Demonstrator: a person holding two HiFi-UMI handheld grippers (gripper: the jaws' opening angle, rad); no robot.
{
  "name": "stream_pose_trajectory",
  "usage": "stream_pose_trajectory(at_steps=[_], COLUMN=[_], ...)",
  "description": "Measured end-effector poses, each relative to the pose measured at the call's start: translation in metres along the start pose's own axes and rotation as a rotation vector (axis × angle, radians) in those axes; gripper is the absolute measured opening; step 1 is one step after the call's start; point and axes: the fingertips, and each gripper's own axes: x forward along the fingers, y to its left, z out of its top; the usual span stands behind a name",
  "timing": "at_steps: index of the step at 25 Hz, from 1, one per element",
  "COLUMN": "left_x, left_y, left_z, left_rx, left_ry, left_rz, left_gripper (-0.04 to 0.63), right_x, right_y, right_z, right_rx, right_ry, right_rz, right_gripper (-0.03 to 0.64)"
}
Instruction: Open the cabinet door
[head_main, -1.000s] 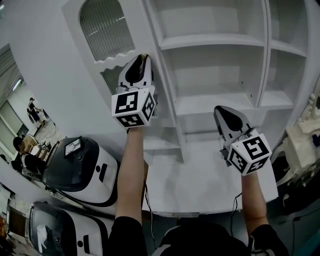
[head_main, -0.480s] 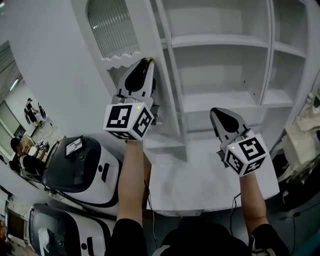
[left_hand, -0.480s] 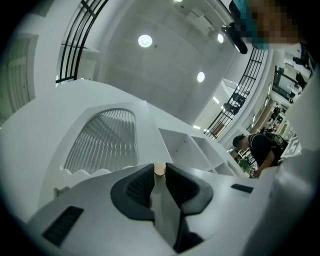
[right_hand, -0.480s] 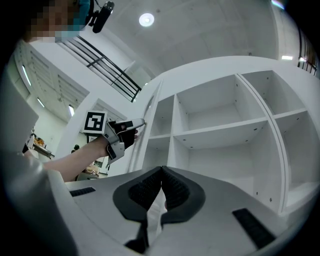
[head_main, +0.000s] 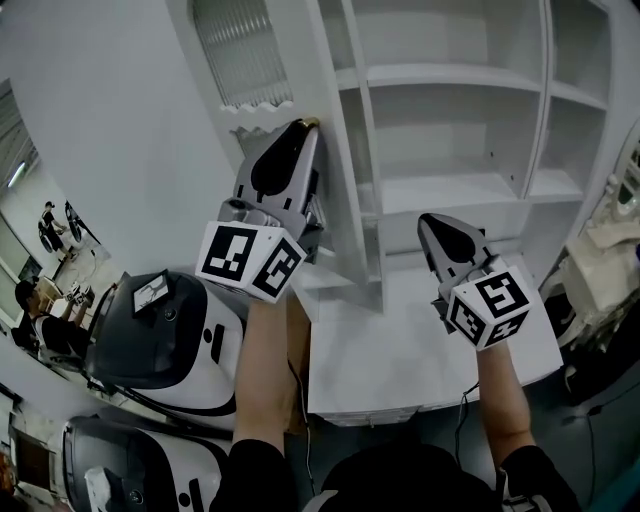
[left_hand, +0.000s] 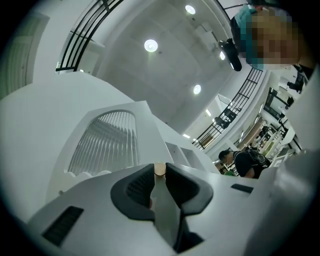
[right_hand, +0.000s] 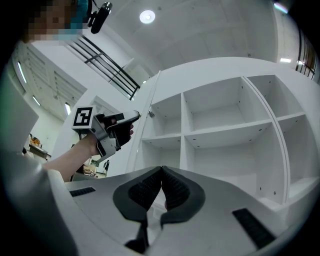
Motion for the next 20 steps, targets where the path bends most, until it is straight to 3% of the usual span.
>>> stream_pose_trajectory(at_steps=[4, 10, 20], left_x=[-0.027, -0.058, -0.101], left_y=[0.004, 0.013, 0.032], left_z=[0.018, 0.037, 0.060], left_rx=[-0.048, -0.062, -0.034], left_ry=[-0.017, -0.023, -0.019], left_rz=[-0.050, -0.066, -0.013], left_gripper=[0.083, 0.084, 0.091], right_x=[0.002, 0.003, -0.003], right_y=[0.026, 0.066, 0.110], right_z=[0.004, 0.008, 0.010], right_rx=[0.001, -0.001, 0.017], right_ry=[0.004, 0.003, -0.009], right_rz=[-0.007, -0.003, -0.005], right_gripper=[0.017, 0.017, 0.017])
